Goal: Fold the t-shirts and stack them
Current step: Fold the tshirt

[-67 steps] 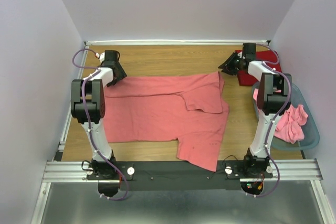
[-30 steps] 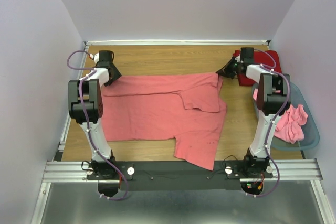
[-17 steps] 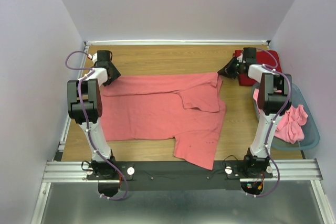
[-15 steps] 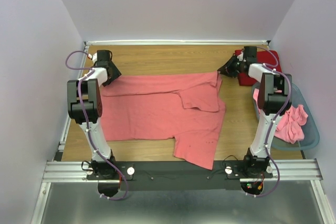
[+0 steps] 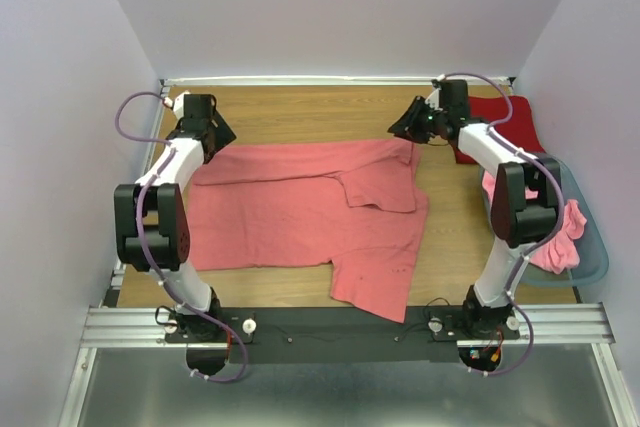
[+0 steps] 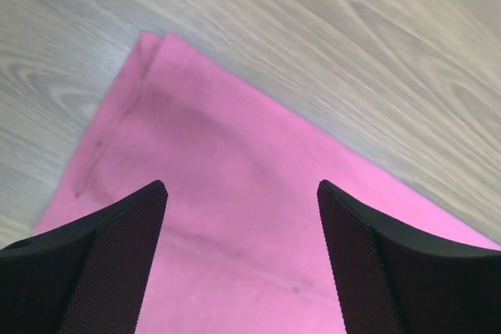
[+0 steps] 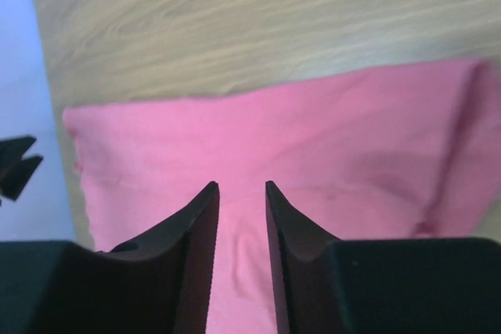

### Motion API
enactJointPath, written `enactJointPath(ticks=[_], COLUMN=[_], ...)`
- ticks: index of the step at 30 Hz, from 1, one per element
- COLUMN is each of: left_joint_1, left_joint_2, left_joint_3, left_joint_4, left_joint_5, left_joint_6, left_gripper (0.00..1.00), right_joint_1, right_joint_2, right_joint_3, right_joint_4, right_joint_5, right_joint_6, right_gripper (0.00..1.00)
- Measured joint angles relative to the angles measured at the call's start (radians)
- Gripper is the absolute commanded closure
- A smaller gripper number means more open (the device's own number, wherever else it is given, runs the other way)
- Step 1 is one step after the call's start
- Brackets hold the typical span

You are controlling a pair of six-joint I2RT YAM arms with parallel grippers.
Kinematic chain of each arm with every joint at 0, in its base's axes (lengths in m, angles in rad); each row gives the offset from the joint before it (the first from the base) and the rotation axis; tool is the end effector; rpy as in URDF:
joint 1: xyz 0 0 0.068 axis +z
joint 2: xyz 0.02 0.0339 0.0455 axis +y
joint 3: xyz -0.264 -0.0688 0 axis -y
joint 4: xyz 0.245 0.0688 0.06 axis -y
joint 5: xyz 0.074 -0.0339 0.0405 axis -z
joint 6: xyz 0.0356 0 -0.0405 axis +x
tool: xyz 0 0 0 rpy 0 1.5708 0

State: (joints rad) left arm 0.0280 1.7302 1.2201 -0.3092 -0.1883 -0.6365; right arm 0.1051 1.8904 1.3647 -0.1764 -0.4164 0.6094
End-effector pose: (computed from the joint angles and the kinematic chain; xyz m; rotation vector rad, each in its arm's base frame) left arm 0.3791 0.0173 0.2273 -0.8567 2.2123 -0.0666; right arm 0.4225 0.0590 0.2243 0.3606 2.3159 0.8401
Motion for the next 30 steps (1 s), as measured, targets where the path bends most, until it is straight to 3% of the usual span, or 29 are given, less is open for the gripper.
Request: enactJointPath(ticks=[5, 13, 18, 24, 27, 29, 30], left_joint_1=[-0.027, -0.022, -0.022, -0.022, -0.024, -0.024, -0.024], left_joint_2=[-0.025, 0.113, 0.182, 0.309, 0.389, 0.452, 0.483], left_joint_3=[-0.067, -0.076, 0.004, 0.182, 0.306, 0.408, 0.457], left_joint_4=[0.035, 0.044, 0.033, 0.018, -0.003, -0.036, -0.05], left_joint_5=[-0.005, -0.013, -0.017, -0.006, 0.025, 0.037, 0.04], left_joint_6=[-0.003, -0.004, 0.0, -0.001, -0.005, -0.006, -0.003], left_gripper=[0.35, 0.36, 0.39, 0.38, 0.45, 0.55, 0.65], right_joint_1=[0.055, 0.037, 0.018, -0.026, -0.047, -0.061, -0.068], right_joint_2=[0.004, 0.066, 0.137, 0.272, 0.377, 0.474, 0.522], right_joint_3=[-0.058, -0.091, -0.077, 0.126, 0.296, 0.461, 0.543], right_joint_4=[0.0, -0.011, -0.014, -0.019, -0.041, -0.059, -0.07], right_joint_5=[-0.005, 0.051, 0.073, 0.068, 0.067, 0.078, 0.084], right_joint_6=[0.004, 0.0, 0.003, 0.001, -0.01, -0.034, -0.043], right_gripper=[0.66, 0.65, 0.56, 0.44, 0.39, 0.39, 0.38])
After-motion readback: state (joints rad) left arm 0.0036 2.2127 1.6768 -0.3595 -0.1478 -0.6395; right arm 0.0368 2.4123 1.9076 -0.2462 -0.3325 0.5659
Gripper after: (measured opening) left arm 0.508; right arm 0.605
